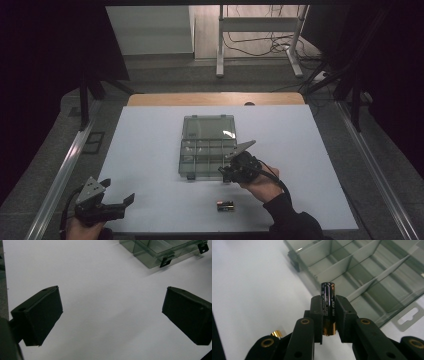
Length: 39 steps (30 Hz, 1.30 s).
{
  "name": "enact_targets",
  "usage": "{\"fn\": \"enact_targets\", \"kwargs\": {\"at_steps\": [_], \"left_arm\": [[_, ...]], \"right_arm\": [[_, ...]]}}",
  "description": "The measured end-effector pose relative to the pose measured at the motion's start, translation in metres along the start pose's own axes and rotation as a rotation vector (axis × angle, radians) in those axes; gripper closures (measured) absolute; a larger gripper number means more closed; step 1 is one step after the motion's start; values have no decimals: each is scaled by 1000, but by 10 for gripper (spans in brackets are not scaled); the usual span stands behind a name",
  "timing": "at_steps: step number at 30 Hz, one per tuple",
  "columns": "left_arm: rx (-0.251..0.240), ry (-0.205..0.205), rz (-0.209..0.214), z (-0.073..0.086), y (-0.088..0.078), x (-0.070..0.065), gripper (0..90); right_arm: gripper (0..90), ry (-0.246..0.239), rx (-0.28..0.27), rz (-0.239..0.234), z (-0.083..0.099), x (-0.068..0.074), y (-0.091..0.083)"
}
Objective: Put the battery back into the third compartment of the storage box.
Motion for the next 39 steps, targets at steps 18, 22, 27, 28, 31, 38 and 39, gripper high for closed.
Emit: {"fn": "enact_targets", "kwargs": {"at_steps": [18,22,27,28,31,38,39], "left_arm": [[4,5,1,0,0,0,34],[5,5,1,0,0,0,34],[5,5,2,0,0,0,34],[5,5,2,0,0,0,34],[5,5,3,0,0,0,34],[6,7,3,0,0,0,35],[6,7,3,0,1,0,35]], "right_arm": [[766,34,-31,52,-28,-28,8],[766,53,-29,64,-33,-36,11],[766,68,-25,78,-39,-44,17],[766,69,-23,81,-41,-45,19],[766,77,-20,85,-44,-48,23],[766,83,-3,99,-54,-55,35],[765,84,1,101,-55,-56,37]]}}
Point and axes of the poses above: each handheld gripper's, and its own axes: y roughly forward along the jaws, z roughly out of its underside, x roughly to its left, the point moved 5 cm from there along y, roughly forward along the jaws, and after that the axes turned 2 degrees about -x, right-handed, at the moved point
